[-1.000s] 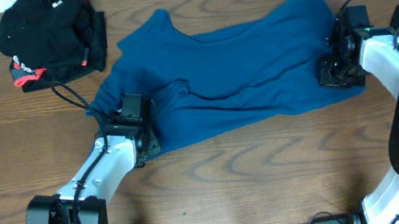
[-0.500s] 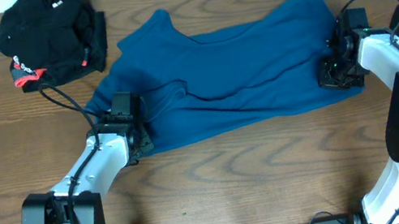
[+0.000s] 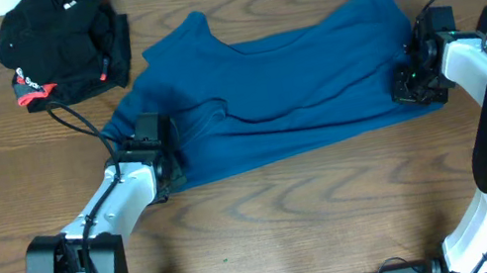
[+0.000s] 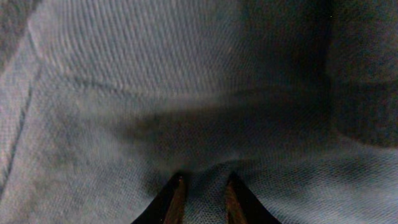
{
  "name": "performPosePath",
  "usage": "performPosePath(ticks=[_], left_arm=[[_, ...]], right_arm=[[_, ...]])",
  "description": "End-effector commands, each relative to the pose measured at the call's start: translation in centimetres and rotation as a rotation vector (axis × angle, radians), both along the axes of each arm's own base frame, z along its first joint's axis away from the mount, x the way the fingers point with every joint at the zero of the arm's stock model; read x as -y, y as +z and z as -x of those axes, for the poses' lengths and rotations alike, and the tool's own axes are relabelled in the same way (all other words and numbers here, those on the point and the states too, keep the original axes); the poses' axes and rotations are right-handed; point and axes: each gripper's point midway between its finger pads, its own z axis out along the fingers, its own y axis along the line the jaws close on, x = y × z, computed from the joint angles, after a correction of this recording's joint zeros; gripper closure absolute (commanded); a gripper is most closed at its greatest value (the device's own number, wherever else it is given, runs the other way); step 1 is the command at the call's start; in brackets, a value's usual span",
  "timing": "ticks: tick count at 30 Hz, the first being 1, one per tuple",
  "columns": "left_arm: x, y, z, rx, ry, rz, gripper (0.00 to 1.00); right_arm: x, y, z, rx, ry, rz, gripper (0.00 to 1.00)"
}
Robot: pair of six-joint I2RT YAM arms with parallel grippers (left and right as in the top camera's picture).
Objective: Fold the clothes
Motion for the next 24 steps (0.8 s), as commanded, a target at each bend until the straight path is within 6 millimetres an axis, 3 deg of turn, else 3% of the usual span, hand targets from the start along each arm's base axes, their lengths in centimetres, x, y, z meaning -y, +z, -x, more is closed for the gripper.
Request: performPosePath(ticks=[1, 12, 19, 24], left_arm=[[-2.2, -1.5, 3.4, -0.132, -0.005, -0.101, 0.77], [-3.9, -1.3, 5.9, -0.232, 0.06, -0.136, 0.77], [-4.1, -0.8, 5.8, -0.233, 0.072, -0.135, 0.77], [-4.0, 0.1, 5.3, -0.221, 0.073, -0.133, 0.77]], right_arm=[[4.2, -3.7, 3.7, -0.163, -0.061, 0.165, 0.93], [6.6, -3.1, 5.0, -0.217, -0.134, 0.272, 0.9], [8.0, -2.0, 6.0, -0.249, -0.216, 0.356, 0.87], [8.8, 0.2, 6.3, -0.241, -0.305, 0.408, 0.9]])
